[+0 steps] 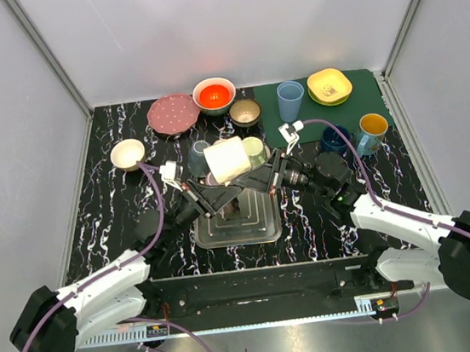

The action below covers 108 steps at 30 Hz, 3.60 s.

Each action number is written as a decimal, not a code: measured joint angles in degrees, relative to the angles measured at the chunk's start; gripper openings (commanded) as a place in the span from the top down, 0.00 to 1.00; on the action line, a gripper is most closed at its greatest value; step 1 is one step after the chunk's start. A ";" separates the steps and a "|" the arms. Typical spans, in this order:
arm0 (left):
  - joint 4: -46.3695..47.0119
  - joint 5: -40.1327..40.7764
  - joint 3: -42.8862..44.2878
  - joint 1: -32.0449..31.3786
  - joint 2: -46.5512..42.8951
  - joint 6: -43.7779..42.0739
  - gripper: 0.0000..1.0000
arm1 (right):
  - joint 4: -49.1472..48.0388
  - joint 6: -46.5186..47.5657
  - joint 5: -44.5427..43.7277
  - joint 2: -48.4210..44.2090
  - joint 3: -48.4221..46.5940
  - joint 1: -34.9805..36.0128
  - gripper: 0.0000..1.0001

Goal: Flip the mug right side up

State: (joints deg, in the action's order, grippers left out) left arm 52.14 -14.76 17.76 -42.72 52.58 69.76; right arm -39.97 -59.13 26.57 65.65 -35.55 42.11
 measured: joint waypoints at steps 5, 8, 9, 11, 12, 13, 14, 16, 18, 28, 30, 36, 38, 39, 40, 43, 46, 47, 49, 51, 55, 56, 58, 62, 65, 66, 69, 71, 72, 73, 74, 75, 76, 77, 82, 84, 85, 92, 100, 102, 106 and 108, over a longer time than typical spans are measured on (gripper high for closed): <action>1.84 -1.49 -0.02 0.66 0.55 1.46 1.00 | -1.07 0.48 0.37 -0.22 0.13 0.00 1.00; 0.96 -2.82 0.00 1.03 0.17 1.18 1.00 | -0.24 1.42 0.92 -0.63 0.20 0.02 0.90; -0.96 -3.26 0.31 1.07 -0.63 0.50 1.00 | 0.50 1.95 1.14 -0.81 0.17 0.02 0.83; -6.45 -3.80 1.62 1.11 -2.82 -1.95 1.00 | 2.93 2.82 1.33 -1.31 -0.26 0.11 0.73; -9.97 -4.04 2.62 1.09 -4.28 -3.58 1.00 | 4.04 3.34 1.44 -1.62 -0.72 0.17 0.71; -13.22 -4.24 3.65 1.09 -5.73 -5.42 1.00 | 5.33 3.96 1.51 -1.97 -1.22 0.35 0.65; -16.59 -4.39 4.68 1.03 -7.43 -7.43 1.00 | 6.56 4.66 1.57 -2.34 -1.73 0.55 0.64; -22.01 -3.85 6.08 1.16 -10.69 -11.21 1.00 | 9.57 6.43 1.90 -3.41 -2.45 0.66 0.56; -27.58 -2.43 7.34 1.57 -13.92 -15.06 1.00 | 12.13 7.89 2.03 -4.26 -2.93 0.66 0.52; -58.51 12.04 16.15 1.79 -24.37 -30.64 1.00 | 31.21 16.39 -2.23 -5.01 -9.38 0.66 0.48; -68.24 19.19 20.70 1.84 -23.56 -33.31 1.00 | 38.51 18.86 -6.32 -5.01 -12.44 0.66 0.49; -89.35 38.10 29.81 4.63 -17.09 -36.26 1.00 | 54.73 25.86 -20.04 -5.40 -19.45 0.66 0.48; -93.04 40.19 29.83 7.34 -14.80 -36.79 1.00 | 57.27 27.12 -22.75 -5.66 -19.82 0.66 0.48; -94.33 40.00 29.75 9.46 -13.16 -37.03 1.00 | 58.69 27.71 -24.09 -5.68 -19.96 0.66 0.48; -95.17 39.36 29.59 11.78 -11.06 -37.22 1.00 | 59.58 28.00 -24.65 -5.66 -19.98 0.66 0.48; -94.31 35.52 28.65 19.02 -4.94 -37.73 1.00 | 62.36 28.46 -27.61 -5.57 -19.98 0.66 0.46; -91.84 31.76 27.04 23.80 1.70 -38.16 1.00 | 63.95 28.50 -30.73 -5.64 -19.93 0.66 0.44; -91.12 30.69 26.95 24.76 4.20 -38.38 1.00 | 64.11 28.52 -31.63 -5.70 -19.93 0.66 0.43; -89.13 28.41 27.15 25.83 9.79 -38.95 1.00 | 64.54 28.74 -32.63 -6.03 -19.89 0.66 0.42; -87.06 26.27 28.04 26.32 15.89 -39.69 1.00 | 65.31 29.33 -33.27 -6.21 -19.93 0.66 0.41; -85.02 23.87 31.26 26.58 23.61 -40.65 1.00 | 66.86 30.27 -33.42 -4.98 -20.09 0.66 0.38; -84.54 23.47 32.50 26.69 25.24 -40.98 1.00 | 67.19 30.47 -33.31 -4.37 -20.11 0.66 0.37; -83.08 22.99 34.64 27.15 28.09 -41.48 1.00 | 67.84 30.97 -32.94 -3.04 -20.13 0.66 0.34; -79.91 22.43 37.13 28.33 32.50 -42.34 1.00 | 68.67 31.63 -32.57 -1.68 -20.13 0.66 0.32; -78.84 22.27 37.92 28.94 35.63 -42.99 1.00 | 69.02 32.13 -32.41 -0.57 -20.13 0.66 0.31; -78.66 22.27 38.01 29.07 36.70 -43.19 1.00 | 69.24 32.28 -32.28 -0.04 -20.15 0.66 0.31; -78.34 22.36 38.93 29.24 38.32 -43.80 0.97 | 69.81 32.44 -31.63 1.88 -20.15 0.66 0.31; -78.09 22.36 39.45 29.44 38.88 -44.06 0.84 | 69.85 32.48 -31.43 3.54 -20.20 0.66 0.31; -78.12 22.40 39.69 29.49 39.15 -44.17 0.78 | 69.85 32.48 -31.43 4.33 -20.20 0.66 0.31; -78.16 22.47 39.91 29.53 39.32 -44.28 0.71 | 69.88 32.46 -31.43 5.09 -20.24 0.66 0.31; -78.31 22.49 40.13 29.53 39.43 -44.35 0.66 | 69.85 32.44 -31.45 5.75 -20.33 0.68 0.30; -78.55 22.51 40.33 29.55 39.45 -44.46 0.57 | 69.85 32.35 -31.50 6.34 -20.37 0.74 0.28; -78.73 22.58 40.44 29.57 39.45 -44.61 0.53 | 69.83 32.33 -31.54 6.71 -20.37 0.85 0.27; -78.95 22.75 40.50 29.59 39.28 -44.61 0.50 | 69.81 32.24 -31.56 6.95 -20.37 1.01 0.27; -81.37 24.57 39.78 29.68 33.68 -44.46 0.32 | 69.64 32.52 -31.54 8.57 -21.70 2.62 0.25; -82.62 25.57 39.32 29.73 28.85 -44.50 0.30 | 69.79 33.09 -31.50 10.99 -24.24 3.41 0.25; -83.12 25.92 39.01 29.75 25.97 -44.46 0.29 | 69.81 33.55 -31.45 12.48 -25.68 3.82 0.24; -83.84 25.07 32.72 29.75 6.64 -42.21 0.24 | 69.13 37.88 -30.18 24.48 -34.32 6.51 0.30; -86.38 18.93 25.22 29.73 -5.84 -40.76 0.19 | 69.29 42.53 -29.79 36.87 -39.43 6.64 0.30; -86.53 17.09 24.37 29.73 -7.06 -40.76 0.17 | 69.61 43.23 -29.22 38.23 -40.61 6.64 0.30; -86.53 14.12 22.67 29.73 -8.85 -40.81 0.16 | 69.81 44.24 -28.35 39.69 -43.45 6.64 0.29; -86.49 13.20 22.08 29.73 -9.29 -40.83 0.16 | 69.81 44.57 -27.98 40.30 -45.00 6.64 0.30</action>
State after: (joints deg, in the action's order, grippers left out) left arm -34.35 -1.56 39.83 -12.99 43.29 28.93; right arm 29.85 -14.57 -1.41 105.95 -80.55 48.75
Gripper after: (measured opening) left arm 0.829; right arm 0.709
